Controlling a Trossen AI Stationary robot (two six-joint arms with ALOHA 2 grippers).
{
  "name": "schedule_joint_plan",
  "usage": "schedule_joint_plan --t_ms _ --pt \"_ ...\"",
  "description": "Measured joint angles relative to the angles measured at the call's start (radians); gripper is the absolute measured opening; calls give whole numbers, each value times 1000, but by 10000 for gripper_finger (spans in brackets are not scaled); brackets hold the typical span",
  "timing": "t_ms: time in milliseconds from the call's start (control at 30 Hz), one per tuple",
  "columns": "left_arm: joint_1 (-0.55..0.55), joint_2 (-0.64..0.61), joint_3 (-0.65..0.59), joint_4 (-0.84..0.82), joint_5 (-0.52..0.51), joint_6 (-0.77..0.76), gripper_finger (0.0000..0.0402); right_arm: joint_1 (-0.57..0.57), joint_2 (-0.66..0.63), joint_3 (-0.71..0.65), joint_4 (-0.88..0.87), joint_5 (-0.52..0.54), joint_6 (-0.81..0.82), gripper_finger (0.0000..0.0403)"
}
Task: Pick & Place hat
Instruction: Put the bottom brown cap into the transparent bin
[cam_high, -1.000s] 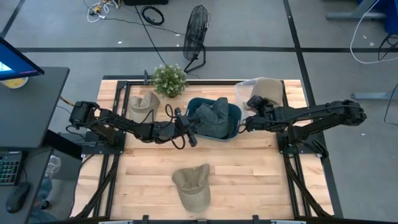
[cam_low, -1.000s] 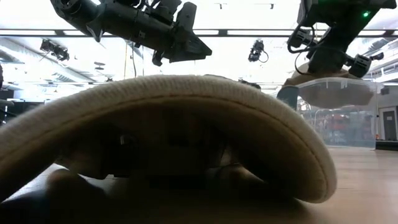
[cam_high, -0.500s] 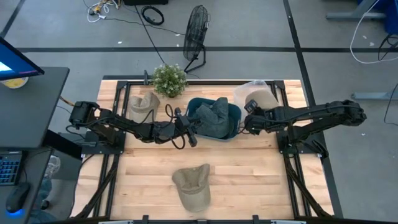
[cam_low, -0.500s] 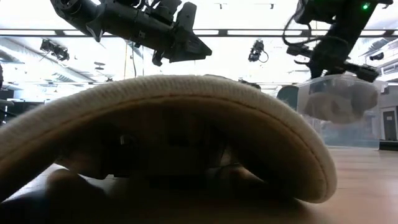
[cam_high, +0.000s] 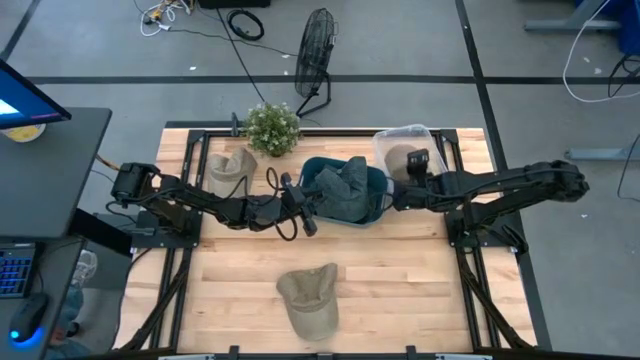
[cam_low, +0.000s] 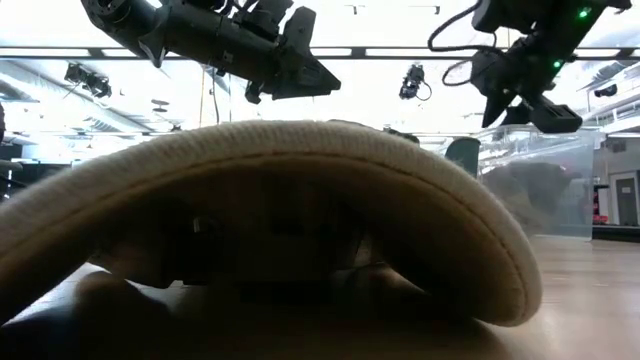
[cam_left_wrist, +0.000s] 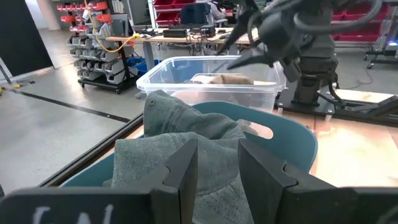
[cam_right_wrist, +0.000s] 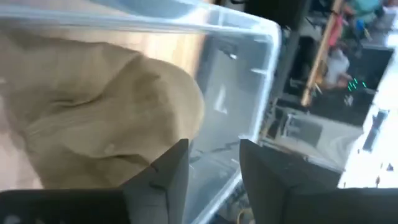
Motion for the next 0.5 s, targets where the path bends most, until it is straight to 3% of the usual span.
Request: schedule_joint_plan --t_ms 200,333,500 --pt "0 0 0 -4 3 -29 119 46 0 89 -12 -72 182 152" --pt "-10 -14 -1 -22 49 -30 119 106 0 181 56 -271 292 141" --pt "-52 -59 -1 -88 127 -30 119 178 0 219 263 -512 344 135"
